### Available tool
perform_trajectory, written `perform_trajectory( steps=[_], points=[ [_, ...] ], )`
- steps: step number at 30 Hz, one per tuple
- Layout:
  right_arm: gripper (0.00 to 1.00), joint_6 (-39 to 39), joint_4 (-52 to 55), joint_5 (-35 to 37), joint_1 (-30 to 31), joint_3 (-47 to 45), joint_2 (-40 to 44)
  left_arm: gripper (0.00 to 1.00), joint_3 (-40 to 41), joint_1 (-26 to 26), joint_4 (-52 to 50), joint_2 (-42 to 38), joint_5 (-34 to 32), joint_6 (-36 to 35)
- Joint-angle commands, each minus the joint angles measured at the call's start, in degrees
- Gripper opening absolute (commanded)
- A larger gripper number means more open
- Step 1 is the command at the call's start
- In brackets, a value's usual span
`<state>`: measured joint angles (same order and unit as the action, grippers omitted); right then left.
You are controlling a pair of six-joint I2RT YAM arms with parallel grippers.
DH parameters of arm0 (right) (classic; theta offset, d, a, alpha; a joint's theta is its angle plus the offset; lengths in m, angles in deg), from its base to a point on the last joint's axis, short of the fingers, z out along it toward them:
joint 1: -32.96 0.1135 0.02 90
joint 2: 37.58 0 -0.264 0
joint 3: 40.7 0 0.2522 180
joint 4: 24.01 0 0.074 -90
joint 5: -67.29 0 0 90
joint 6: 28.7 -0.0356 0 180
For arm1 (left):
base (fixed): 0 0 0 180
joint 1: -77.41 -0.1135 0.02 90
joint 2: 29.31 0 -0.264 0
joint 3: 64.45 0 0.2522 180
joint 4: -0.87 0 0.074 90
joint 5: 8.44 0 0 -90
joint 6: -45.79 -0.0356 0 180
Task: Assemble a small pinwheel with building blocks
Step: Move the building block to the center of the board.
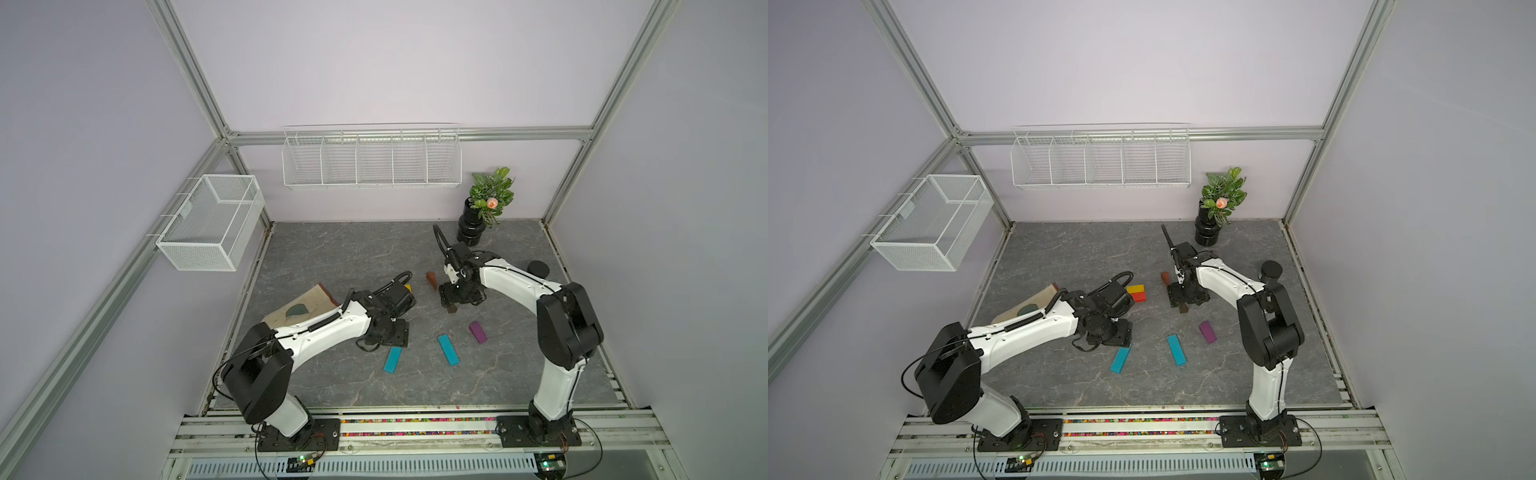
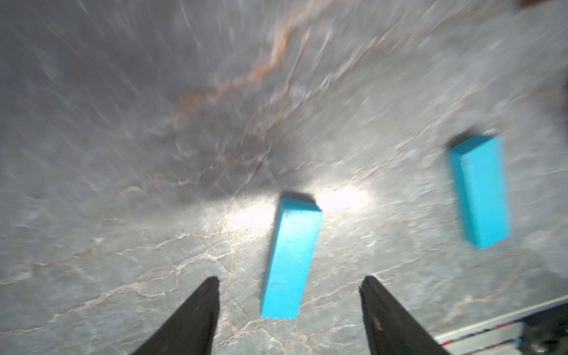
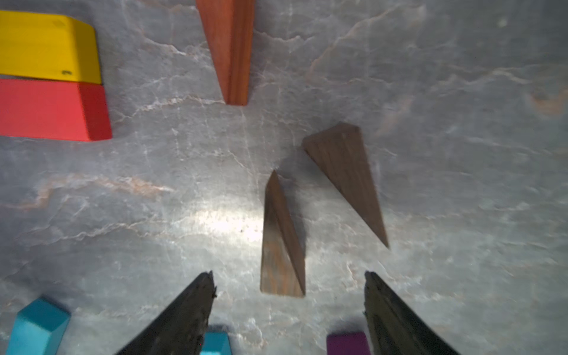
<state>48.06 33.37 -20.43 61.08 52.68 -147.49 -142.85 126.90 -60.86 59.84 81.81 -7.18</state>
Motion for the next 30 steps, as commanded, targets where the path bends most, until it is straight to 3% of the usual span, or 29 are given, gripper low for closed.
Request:
perform_trajectory(
  steps=[1, 7, 19, 21, 27, 30],
  points=[
    [0.75, 0.1, 0.8, 1.5, 1.7, 1.5, -2.9, 0.76, -2.1, -2.3, -2.1, -0.9, -2.4, -0.1],
    [0.53, -4.0, 2.3, 2.2, 4.2, 3.5, -6.5, 0.78, 2.7, -6.0, 2.7, -4.5, -1.6, 2.1],
    [0.45, -12.7, -0.2, -2.5, 13.3, 4.2, -6.7, 0.8, 5.8, -9.2, 3.7, -5.4, -1.9, 1.7],
    [0.5, -13.7, -1.5, -5.0, 13.6, 3.0, -5.6, 0.81, 5.0, -9.3, 4.1, -4.3, -1.8, 1.6],
    [0.84, -15.7, -3.9, -7.9, 12.0, -1.7, 3.2, 0.83, -1.4, -9.3, 4.4, 2.4, 0.2, -2.7],
    [0.92, -15.8, -2.9, -8.1, 9.1, -2.6, 8.2, 0.84, -6.5, -9.2, 3.3, 7.1, 1.3, -5.7]
  ],
)
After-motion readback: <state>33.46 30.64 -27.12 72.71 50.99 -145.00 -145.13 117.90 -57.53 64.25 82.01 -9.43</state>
